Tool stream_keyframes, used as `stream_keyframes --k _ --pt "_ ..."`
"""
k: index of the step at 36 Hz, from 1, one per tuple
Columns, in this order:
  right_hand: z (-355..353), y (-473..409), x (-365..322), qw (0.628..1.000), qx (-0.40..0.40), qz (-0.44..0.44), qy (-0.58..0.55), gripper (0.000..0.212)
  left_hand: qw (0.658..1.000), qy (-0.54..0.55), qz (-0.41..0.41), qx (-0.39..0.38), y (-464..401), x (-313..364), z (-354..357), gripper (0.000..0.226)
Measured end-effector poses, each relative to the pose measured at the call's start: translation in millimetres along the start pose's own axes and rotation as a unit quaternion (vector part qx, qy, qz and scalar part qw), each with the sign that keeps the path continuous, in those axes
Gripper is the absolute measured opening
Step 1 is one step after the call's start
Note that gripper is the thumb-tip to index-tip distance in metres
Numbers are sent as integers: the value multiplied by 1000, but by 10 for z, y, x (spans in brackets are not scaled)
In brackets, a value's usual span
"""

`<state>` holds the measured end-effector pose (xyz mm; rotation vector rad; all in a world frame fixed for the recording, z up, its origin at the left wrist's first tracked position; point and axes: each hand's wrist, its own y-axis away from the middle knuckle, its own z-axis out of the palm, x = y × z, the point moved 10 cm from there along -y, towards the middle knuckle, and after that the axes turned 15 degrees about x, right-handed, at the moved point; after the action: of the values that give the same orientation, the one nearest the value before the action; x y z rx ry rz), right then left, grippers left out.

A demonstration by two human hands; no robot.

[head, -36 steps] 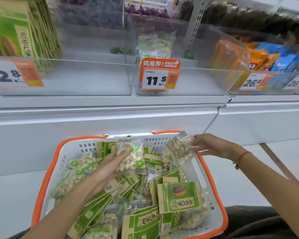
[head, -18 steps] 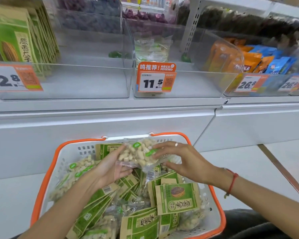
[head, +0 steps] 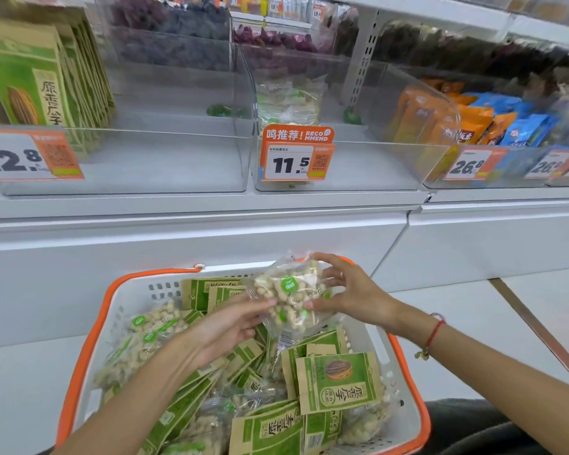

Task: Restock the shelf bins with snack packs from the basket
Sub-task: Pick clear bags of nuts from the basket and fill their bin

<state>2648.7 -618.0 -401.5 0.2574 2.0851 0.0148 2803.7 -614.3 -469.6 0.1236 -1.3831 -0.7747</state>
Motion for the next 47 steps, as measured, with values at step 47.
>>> stream_keyframes --k 47 --pt "-1820 -358 -1667 944 157 -290 13 60 622 -566 509 185 444 3198 1384 70"
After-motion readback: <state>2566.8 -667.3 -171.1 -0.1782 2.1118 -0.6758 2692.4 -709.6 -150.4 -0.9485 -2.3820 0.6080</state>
